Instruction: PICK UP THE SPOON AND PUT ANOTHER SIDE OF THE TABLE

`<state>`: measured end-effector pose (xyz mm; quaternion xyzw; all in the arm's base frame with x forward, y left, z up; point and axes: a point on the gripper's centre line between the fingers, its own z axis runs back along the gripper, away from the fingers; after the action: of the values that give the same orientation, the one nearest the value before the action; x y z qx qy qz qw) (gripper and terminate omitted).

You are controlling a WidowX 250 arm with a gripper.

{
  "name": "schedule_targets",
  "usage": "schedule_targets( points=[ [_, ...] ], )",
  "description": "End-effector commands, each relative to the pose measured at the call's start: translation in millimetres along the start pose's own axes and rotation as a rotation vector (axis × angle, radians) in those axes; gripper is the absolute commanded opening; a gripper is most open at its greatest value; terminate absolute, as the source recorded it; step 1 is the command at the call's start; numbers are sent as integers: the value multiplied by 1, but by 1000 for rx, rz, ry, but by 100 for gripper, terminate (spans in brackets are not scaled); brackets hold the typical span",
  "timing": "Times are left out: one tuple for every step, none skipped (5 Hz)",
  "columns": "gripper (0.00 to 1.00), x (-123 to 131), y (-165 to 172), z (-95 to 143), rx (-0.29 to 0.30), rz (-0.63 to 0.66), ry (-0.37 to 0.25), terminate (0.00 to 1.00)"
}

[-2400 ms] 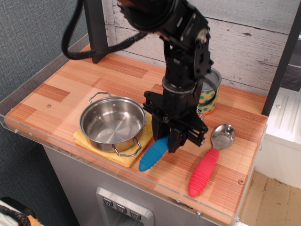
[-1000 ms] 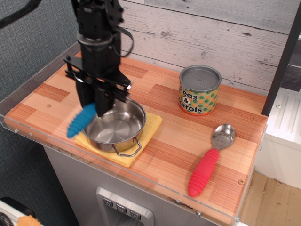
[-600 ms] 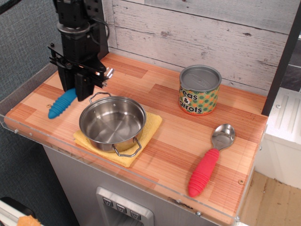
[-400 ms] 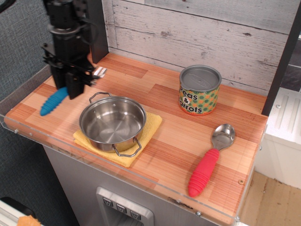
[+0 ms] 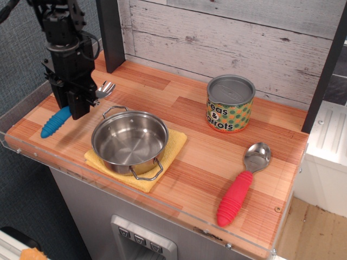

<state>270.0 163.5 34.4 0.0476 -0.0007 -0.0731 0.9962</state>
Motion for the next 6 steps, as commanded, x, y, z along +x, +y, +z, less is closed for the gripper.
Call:
schedule_targets(
  points=[
    [0, 4, 5, -3, 14, 26, -20, 0],
    [0, 2, 5, -7, 7, 38, -6, 0],
    [0, 0, 4, -6, 3, 36, 3, 0],
    [100, -1, 6, -6, -1, 48, 17, 0],
    [100, -4, 7, 2, 18, 41, 15, 0],
    [100, -6, 8, 10, 24, 38, -2, 0]
  ],
)
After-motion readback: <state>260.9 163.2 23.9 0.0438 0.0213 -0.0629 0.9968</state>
